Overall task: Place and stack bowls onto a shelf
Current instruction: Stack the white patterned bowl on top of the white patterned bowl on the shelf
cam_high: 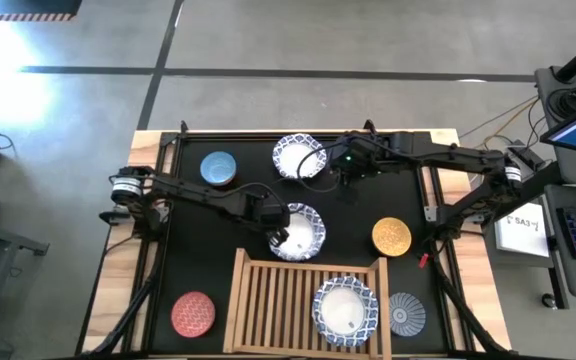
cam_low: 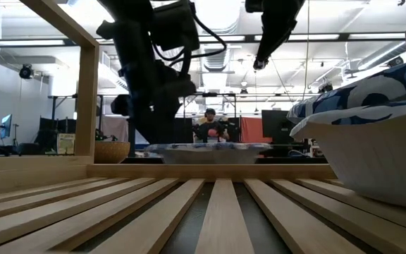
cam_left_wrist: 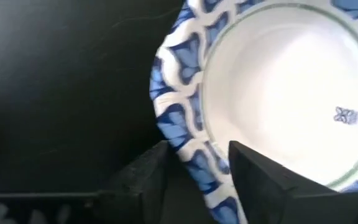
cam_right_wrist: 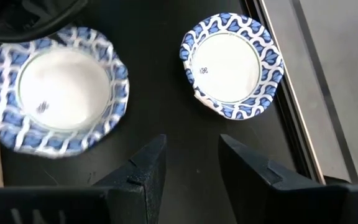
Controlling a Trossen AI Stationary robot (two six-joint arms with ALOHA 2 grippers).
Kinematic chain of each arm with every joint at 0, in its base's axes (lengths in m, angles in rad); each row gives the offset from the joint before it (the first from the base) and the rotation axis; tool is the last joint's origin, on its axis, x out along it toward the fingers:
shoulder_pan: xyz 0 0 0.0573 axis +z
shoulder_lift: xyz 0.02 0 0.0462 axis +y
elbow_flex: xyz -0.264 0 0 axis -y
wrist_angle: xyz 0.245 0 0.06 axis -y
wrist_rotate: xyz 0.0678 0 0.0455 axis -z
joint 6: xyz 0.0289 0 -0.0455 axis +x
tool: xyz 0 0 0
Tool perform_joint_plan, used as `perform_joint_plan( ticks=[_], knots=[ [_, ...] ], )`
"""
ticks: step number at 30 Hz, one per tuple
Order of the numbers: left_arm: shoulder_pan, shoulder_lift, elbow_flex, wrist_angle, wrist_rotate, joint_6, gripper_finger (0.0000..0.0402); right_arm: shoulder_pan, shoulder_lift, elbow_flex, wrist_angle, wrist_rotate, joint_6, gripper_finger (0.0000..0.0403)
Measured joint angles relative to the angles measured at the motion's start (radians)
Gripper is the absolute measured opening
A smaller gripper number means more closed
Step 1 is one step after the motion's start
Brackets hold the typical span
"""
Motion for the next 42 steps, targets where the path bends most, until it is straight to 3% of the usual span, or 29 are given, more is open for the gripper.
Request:
perform_joint_plan(
  ticks=[7, 13, 25, 37, 42],
  knots=[
    [0.0, 0.001, -0.011, 0.022, 0.019, 0.002, 0.0069, 0.0, -0.003, 0.0, -0.002, 0.0, -0.008, 0.0139],
    [0.0, 0.001, -0.029, 0.047, 0.02, -0.008, 0.0048, 0.0, 0.003, 0.0, -0.003, 0.0, -0.017, 0.0135],
    [0.0, 0.001, -0.031, 0.065, 0.03, -0.008, 0.0052, 0.0, 0.003, 0.0, -0.003, 0.0, -0.023, 0.0139],
    [0.0, 0.001, -0.032, 0.084, 0.031, 0.016, 0.0114, 0.0, 0.004, -0.002, -0.004, 0.0, -0.03, 0.0132],
    [0.0, 0.001, -0.032, 0.098, 0.031, 0.003, 0.0103, 0.0, 0.004, -0.004, -0.004, 0.0, -0.031, 0.0135]
  ],
)
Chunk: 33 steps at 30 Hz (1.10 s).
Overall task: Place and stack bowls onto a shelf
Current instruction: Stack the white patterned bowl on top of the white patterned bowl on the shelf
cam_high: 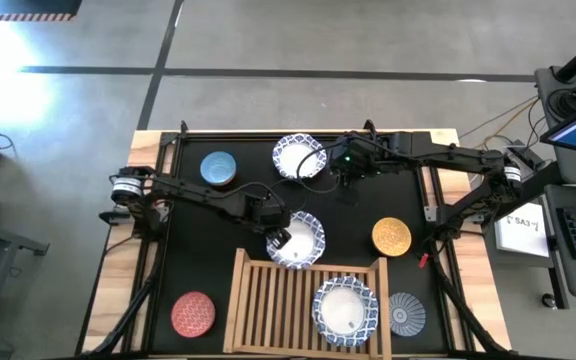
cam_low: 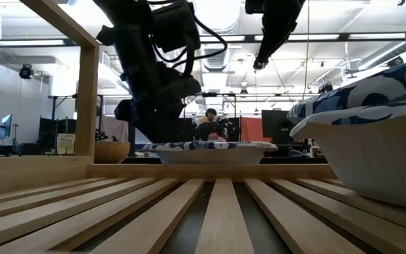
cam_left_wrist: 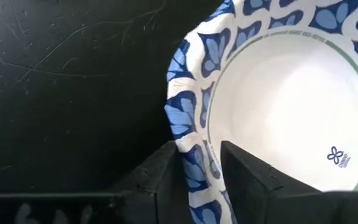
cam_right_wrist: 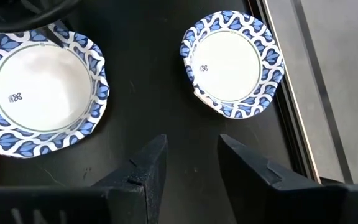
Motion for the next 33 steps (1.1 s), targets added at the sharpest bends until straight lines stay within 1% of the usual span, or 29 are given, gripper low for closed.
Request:
perform_joint_plan(
  ticks=[3, 7, 9, 16, 21, 26, 33],
  knots=[
    [0.0, 0.0, 0.0, 0.011, 0.0, -0.003, 0.0073, 0.0, 0.0, -0.002, 0.0, 0.0, 0.0, 0.0137],
    [0.0, 0.0, 0.0, 0.013, 0.0, -0.007, 0.0019, 0.0, 0.0, -0.003, -0.001, 0.0, 0.0, 0.0133],
    [0.0, 0.0, 0.0, 0.014, 0.0, -0.011, 0.0007, 0.0, 0.0, -0.003, -0.001, 0.0, 0.0, 0.013],
    [0.0, -0.006, 0.0, 0.011, -0.001, -0.003, 0.0003, 0.0, 0.0, -0.003, -0.002, 0.0, 0.003, 0.0129],
    [0.0, -0.048, 0.008, -0.005, -0.06, 0.025, 0.0002, 0.0, 0.0, -0.009, -0.002, 0.0, 0.015, 0.0138],
    [0.0, -0.103, 0.008, -0.047, -0.159, 0.024, 0.0001, 0.0, 0.0, -0.017, -0.002, 0.0, 0.026, 0.0152],
    [-0.004, -0.16, 0.009, -0.028, -0.325, 0.002, 0.0001, 0.0, 0.0, -0.041, 0.008, -0.005, 0.043, 0.0169]
  ],
)
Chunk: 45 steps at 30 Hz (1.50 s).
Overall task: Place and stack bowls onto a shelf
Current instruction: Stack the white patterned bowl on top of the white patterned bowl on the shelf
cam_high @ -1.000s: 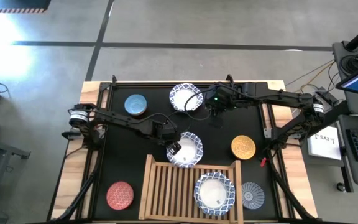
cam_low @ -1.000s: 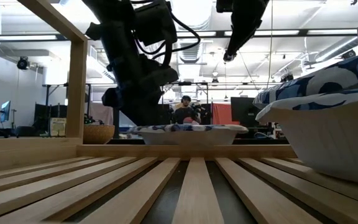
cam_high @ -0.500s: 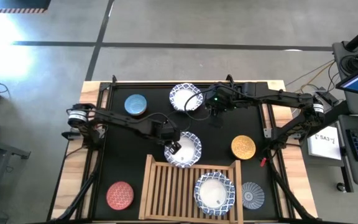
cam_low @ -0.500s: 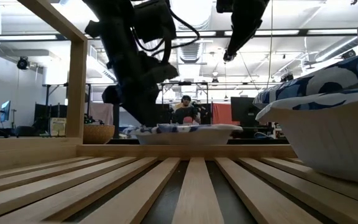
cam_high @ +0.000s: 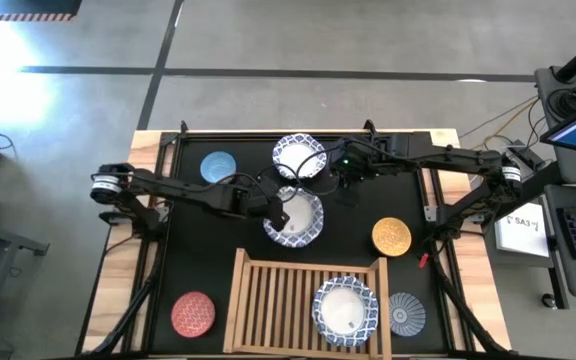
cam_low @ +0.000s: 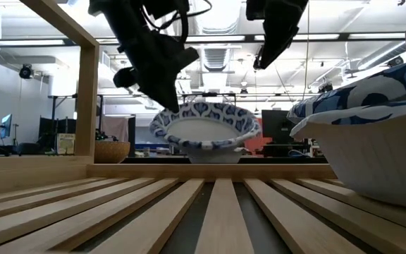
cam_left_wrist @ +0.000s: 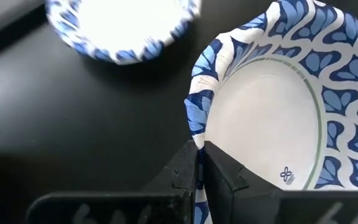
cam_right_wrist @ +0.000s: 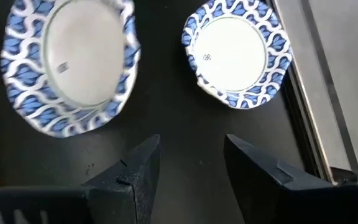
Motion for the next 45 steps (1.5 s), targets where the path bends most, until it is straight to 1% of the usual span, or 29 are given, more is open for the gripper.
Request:
perform_joint_plan(
  ticks=[2, 5, 13, 17, 24, 30, 33, 36, 45],
  knots=[
    [-0.002, -0.003, 0.0, 0.021, -0.04, -0.005, 0.0001, 0.0, 0.0, -0.008, 0.006, -0.036, 0.004, 0.0174],
    [-0.002, -0.003, 0.0, 0.065, -0.063, -0.005, 0.0001, 0.0, 0.0, -0.015, 0.034, -0.099, 0.004, 0.0182],
    [-0.004, -0.003, 0.0, 0.263, -0.065, 0.091, 0.0001, 0.0, 0.001, -0.018, 0.091, -0.101, -0.001, 0.0189],
    [-0.004, -0.003, 0.0, 0.335, -0.075, 0.126, 0.0001, 0.0, 0.001, -0.019, 0.098, -0.102, -0.004, 0.0189],
    [-0.004, -0.003, 0.0, 0.432, -0.089, 0.155, 0.0001, 0.0, 0.001, -0.019, 0.1, -0.1, -0.006, 0.0189],
    [-0.011, -0.003, 0.0, 0.479, -0.082, 0.18, 0.0001, 0.0, 0.001, -0.02, 0.101, -0.092, -0.016, 0.0186],
    [-0.01, -0.003, 0.0, 0.48, -0.081, 0.182, 0.0001, 0.0, 0.001, -0.02, 0.102, -0.092, -0.015, 0.0171],
    [-0.01, -0.003, 0.0, 0.482, -0.081, 0.181, 0.0001, 0.0, 0.001, -0.02, 0.101, -0.092, -0.016, 0.0143],
    [-0.01, -0.003, 0.002, 0.515, -0.08, 0.186, 0.0006, -0.001, 0.001, -0.02, 0.095, -0.086, -0.025, 0.0019]
  ],
)
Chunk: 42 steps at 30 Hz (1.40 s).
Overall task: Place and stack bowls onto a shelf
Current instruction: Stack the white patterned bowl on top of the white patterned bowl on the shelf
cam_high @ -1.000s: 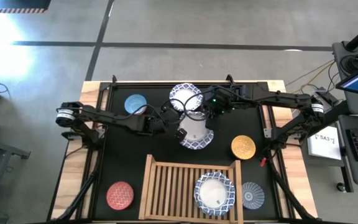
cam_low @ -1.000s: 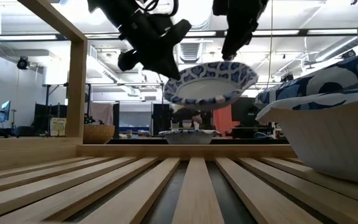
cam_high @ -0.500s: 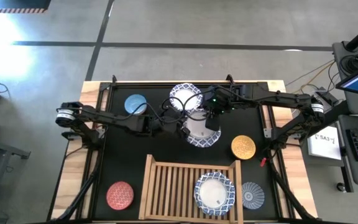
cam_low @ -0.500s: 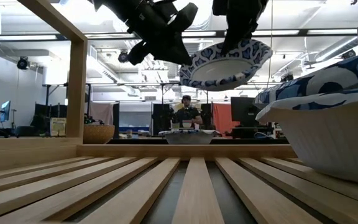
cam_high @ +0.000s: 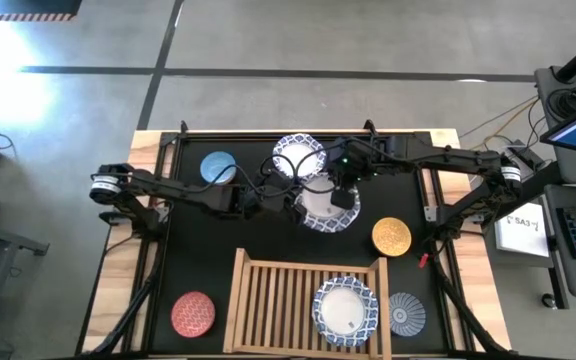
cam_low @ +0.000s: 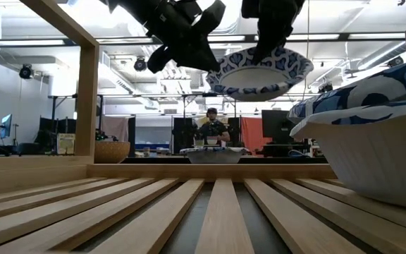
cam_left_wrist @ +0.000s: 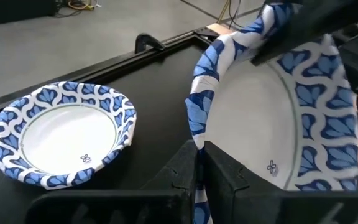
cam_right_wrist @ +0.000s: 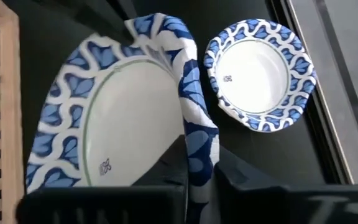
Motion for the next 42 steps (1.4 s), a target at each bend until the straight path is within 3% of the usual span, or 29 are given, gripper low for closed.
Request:
perform_joint_plan(
  ticks=[9, 17, 23, 27, 29, 42],
  knots=[
    [0.0, 0.0, 0.005, 0.036, 0.005, 0.0, 0.0077, 0.001, 0.001, 0.0, -0.005, -0.006, -0.006, 0.0011],
    [0.0, -0.017, 0.005, 0.052, 0.112, 0.018, 0.0129, -0.005, 0.001, 0.0, -0.097, -0.006, 0.011, 0.0011],
    [0.0, -0.066, 0.005, 0.057, 0.131, 0.069, 0.0136, -0.006, 0.001, -0.003, -0.151, -0.033, 0.084, 0.0011],
    [0.0, -0.1, 0.005, 0.005, 0.132, 0.088, 0.0136, 0.004, 0.001, -0.014, -0.154, -0.217, 0.151, 0.0011],
    [-0.001, -0.117, 0.005, -0.022, 0.132, 0.09, 0.0136, 0.027, 0.001, -0.024, -0.144, -0.26, 0.182, 0.0011],
    [-0.004, -0.171, 0.005, -0.143, 0.132, 0.098, 0.0136, 0.291, 0.001, -0.151, 0.037, -0.269, 0.399, 0.0011]
  ],
)
